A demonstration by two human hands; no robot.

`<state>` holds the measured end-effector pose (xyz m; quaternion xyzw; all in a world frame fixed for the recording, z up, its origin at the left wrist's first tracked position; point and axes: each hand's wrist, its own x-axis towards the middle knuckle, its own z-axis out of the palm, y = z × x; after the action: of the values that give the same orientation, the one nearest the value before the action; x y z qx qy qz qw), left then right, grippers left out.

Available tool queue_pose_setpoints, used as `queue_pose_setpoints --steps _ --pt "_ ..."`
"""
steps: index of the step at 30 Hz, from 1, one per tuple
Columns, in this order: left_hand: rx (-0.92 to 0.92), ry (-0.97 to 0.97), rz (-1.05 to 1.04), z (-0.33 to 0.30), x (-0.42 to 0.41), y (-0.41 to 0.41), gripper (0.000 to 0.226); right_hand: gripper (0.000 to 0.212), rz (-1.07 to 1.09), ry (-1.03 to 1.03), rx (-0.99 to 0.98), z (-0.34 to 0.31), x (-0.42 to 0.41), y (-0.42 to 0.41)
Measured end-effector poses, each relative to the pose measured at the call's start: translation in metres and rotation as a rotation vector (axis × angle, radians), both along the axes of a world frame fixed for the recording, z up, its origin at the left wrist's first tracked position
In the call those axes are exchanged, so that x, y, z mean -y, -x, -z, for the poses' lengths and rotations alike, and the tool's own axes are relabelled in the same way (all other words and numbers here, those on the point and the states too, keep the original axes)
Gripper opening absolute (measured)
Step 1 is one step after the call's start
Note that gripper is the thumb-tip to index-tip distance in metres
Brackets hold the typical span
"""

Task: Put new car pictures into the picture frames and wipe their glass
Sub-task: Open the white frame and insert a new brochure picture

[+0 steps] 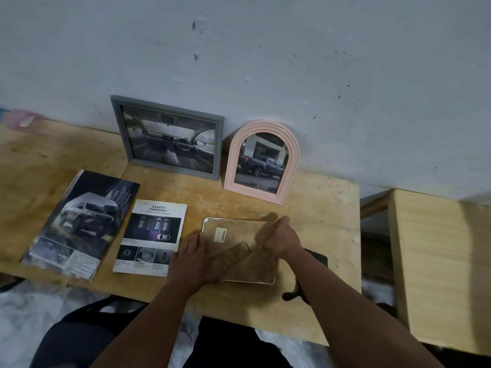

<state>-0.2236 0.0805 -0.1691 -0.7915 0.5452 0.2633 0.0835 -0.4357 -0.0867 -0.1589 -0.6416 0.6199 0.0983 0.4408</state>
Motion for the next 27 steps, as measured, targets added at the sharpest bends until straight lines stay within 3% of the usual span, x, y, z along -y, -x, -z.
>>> queue_pose_setpoints --steps 4,7,9,14,22,27 --pt "-0.003 -0.002 -0.011 0.002 -0.001 -0.001 0.138 0.072 0.022 -0.110 0.132 -0.009 0.008 0.005" --pt "-0.007 0.001 -0.004 0.005 -0.002 -0.002 0.139 0.043 0.079 -0.100 0.250 -0.012 0.008 0.014" --pt "-0.018 0.004 -0.015 0.006 -0.003 -0.002 0.141 0.029 0.191 -0.115 0.370 -0.010 0.000 0.024" --pt "-0.056 0.011 -0.050 0.008 -0.002 -0.002 0.145 0.029 0.530 -0.026 0.531 -0.004 -0.022 0.059" --pt "-0.047 -0.002 -0.068 0.009 0.001 0.002 0.147 0.031 0.625 0.208 0.392 -0.038 0.036 0.151" --pt "-0.029 -0.048 -0.066 0.009 0.005 0.004 0.149 0.029 0.601 0.379 0.232 -0.056 0.104 0.161"
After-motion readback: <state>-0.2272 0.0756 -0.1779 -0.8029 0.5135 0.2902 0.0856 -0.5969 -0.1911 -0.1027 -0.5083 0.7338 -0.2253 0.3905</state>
